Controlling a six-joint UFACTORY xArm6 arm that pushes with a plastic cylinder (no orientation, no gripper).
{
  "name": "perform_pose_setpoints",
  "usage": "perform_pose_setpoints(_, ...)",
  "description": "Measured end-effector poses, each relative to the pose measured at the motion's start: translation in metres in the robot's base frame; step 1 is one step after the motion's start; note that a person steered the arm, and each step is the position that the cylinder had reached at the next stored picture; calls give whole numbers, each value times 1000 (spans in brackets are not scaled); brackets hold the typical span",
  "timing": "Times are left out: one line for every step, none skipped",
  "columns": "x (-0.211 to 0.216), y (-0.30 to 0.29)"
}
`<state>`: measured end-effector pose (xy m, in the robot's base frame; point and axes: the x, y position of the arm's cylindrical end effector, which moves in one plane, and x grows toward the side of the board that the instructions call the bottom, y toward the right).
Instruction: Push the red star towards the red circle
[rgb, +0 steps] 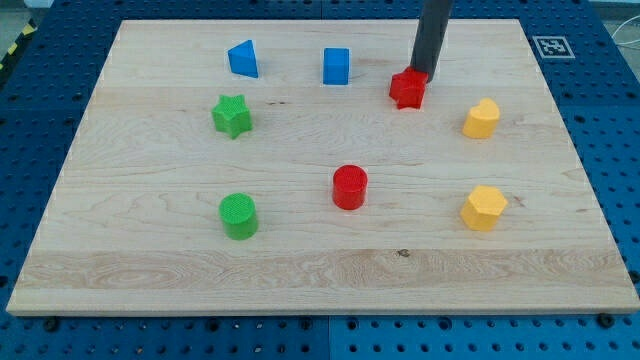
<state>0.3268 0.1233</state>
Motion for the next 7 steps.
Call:
perform_pose_setpoints(20,-13)
perform_pose_setpoints(26,-15)
perform_pose_setpoints(26,-15)
perform_pose_setpoints(40,-20)
perform_pose_setpoints(62,-30)
perform_pose_setpoints(85,-49)
perform_pose_setpoints(108,-66)
